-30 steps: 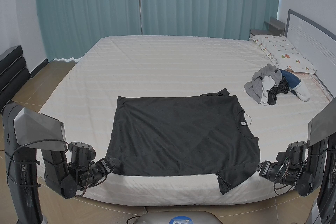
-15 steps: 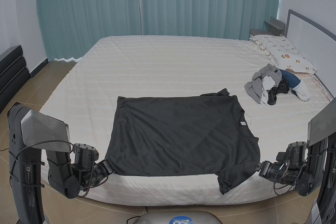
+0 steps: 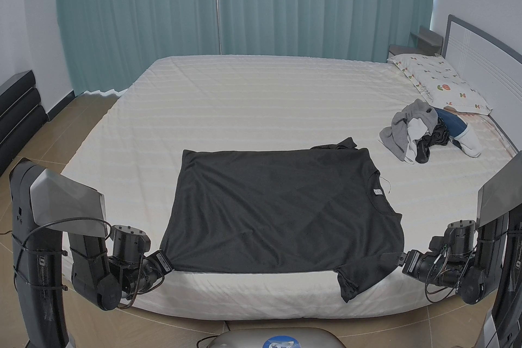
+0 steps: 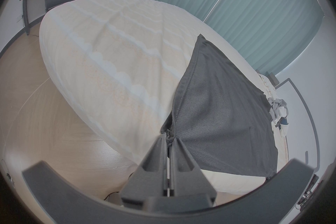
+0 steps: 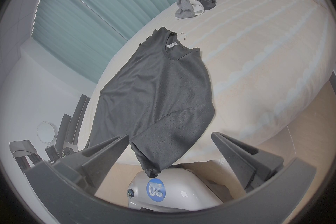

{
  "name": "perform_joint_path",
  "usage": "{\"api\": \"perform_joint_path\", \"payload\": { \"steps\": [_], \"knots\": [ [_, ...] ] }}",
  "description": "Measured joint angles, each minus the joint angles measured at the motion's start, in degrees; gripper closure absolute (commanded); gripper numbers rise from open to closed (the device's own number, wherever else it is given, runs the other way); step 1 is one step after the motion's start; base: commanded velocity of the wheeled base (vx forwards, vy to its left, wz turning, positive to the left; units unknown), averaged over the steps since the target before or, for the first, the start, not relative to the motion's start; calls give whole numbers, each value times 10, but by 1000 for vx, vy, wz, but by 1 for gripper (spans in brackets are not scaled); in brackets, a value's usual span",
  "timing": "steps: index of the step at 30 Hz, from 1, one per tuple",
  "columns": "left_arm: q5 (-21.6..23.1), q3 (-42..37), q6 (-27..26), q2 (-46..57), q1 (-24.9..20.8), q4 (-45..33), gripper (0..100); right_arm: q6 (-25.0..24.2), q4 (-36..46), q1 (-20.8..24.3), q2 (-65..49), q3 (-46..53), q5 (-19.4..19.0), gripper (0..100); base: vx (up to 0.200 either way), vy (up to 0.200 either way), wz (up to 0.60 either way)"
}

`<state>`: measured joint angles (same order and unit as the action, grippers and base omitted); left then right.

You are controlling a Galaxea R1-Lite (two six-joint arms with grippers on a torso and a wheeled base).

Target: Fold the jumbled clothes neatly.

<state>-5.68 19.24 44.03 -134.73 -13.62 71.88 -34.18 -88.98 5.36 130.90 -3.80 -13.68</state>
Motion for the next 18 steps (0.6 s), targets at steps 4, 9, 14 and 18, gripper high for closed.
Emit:
{"api": "perform_joint_path", "payload": {
  "steps": [4,9,14,18],
  "knots": [
    [5,3,5,0,2,0,100,3,0,-1,13,-8,1,0,0,0,0],
    [15,8,21,-1,8,1,100,4,0,-7,27,-29,11,0,0,0,0],
    [40,12,46,0,12,1,100,4,4,-29,40,-65,15,0,0,0,0],
    [45,13,51,0,16,13,100,4,32,-43,48,-89,16,0,0,0,0]
  ]
}}
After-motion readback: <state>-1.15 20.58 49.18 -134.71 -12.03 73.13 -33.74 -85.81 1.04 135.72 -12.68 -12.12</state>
